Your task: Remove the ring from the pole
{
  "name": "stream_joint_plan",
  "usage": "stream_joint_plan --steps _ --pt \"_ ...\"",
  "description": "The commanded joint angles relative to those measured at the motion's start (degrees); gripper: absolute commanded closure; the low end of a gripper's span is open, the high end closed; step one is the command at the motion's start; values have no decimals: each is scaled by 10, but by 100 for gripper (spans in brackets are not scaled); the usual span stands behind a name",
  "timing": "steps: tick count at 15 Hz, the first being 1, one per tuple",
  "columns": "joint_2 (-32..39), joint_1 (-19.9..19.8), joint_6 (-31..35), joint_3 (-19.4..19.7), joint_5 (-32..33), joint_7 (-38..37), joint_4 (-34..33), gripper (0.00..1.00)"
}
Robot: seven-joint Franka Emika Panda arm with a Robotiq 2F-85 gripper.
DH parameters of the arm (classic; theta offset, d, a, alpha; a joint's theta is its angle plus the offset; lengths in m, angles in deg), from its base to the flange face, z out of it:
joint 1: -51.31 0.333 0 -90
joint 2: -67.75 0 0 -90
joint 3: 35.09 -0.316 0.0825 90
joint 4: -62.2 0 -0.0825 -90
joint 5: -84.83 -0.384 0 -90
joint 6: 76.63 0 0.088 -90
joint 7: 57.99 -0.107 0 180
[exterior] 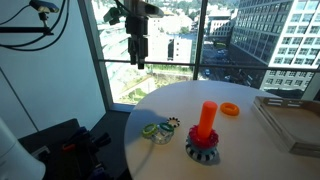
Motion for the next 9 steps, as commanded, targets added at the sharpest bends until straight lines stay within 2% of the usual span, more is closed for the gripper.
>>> stream_joint_plan --steps 1,9 --pt "-16 -16 47 17 6 -24 23 0" --pt "-4 -67 188 47 32 -84 81 0"
